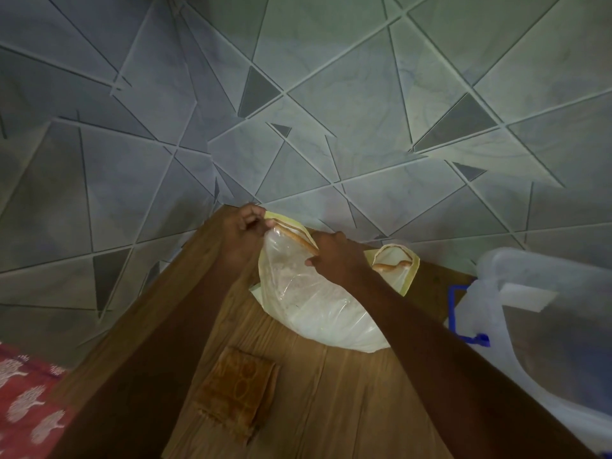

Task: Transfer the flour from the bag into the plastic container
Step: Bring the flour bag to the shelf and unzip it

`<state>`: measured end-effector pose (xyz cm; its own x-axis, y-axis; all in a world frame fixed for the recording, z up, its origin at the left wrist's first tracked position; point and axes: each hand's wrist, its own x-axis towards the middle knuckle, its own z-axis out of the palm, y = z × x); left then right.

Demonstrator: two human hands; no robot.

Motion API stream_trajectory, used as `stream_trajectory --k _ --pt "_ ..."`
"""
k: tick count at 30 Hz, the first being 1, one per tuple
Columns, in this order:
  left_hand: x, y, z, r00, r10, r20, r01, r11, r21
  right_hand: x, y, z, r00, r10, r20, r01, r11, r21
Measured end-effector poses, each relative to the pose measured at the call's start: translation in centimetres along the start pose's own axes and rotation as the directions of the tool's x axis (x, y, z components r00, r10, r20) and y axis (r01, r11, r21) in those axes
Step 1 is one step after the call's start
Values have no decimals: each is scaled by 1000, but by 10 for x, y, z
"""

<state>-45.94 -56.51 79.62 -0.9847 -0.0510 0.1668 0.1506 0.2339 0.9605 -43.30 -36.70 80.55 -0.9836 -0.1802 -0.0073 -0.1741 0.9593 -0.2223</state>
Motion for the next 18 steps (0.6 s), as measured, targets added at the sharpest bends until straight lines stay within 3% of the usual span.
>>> stream_trajectory --k 4,8,12,15,18 --pt "-2 5 0 1000 16 -13 -15 999 48 8 -8 -1 1000 19 -7 -18 992 123" --pt "0 4 -1 999 7 -47 -8 1000 -18 15 -10 3 997 73 7 -73 993 93" --pt "-1 0 2 999 -25 -47 21 997 -78 18 -8 8 996 63 -68 -60 997 47" --pt "-7 -17 3 981 -194 -32 180 950 -254 21 -10 10 989 76 -127 -80 997 -22" --pt "-14 -62 12 907 -392 -152 348 903 -250 23 -10 15 981 82 -177 -87 996 -23"
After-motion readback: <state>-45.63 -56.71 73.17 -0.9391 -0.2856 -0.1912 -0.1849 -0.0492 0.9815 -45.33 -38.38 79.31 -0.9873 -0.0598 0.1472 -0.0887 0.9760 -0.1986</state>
